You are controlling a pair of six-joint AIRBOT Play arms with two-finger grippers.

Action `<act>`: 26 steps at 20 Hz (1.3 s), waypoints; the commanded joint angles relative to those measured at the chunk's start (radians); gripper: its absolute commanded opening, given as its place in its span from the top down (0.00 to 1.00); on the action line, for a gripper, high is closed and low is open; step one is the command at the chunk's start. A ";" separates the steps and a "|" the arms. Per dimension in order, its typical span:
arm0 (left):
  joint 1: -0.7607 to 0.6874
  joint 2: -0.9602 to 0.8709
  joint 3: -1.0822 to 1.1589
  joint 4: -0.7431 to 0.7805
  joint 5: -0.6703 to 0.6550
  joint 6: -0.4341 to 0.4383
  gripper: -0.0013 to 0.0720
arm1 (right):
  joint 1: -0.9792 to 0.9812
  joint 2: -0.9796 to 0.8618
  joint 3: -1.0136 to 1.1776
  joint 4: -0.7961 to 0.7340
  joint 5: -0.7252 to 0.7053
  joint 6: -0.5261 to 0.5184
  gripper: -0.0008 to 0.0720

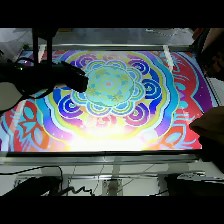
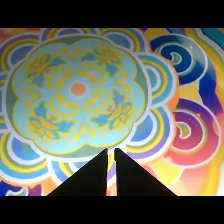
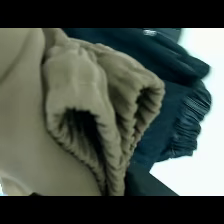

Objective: Fold the clothes and pants, and hang the long-sleeved shirts on hangers.

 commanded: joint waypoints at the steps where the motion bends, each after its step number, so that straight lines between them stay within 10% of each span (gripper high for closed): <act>1: 0.001 0.001 0.000 -0.003 0.001 0.000 0.90 | -0.016 0.004 -0.011 -0.068 -0.003 0.166 0.77; 4: 0.001 0.001 0.000 -0.003 0.000 0.000 0.90 | -0.016 0.004 -0.011 -0.067 -0.027 0.192 0.01; 9: 0.001 0.001 0.000 -0.003 0.000 0.000 0.90 | -0.016 0.004 -0.011 -0.053 -0.026 0.179 0.06; 13: 0.001 0.001 0.000 -0.003 0.000 0.000 0.90 | -0.003 0.005 -0.011 0.008 -0.005 0.135 0.93; 22: 0.001 0.001 0.000 -0.003 0.000 0.000 0.90 | 0.431 0.045 -0.011 0.593 -0.146 -0.285 0.96; 26: 0.001 0.001 0.000 -0.003 0.000 0.000 0.90 | 0.813 0.043 -0.011 0.567 -0.167 -0.468 0.96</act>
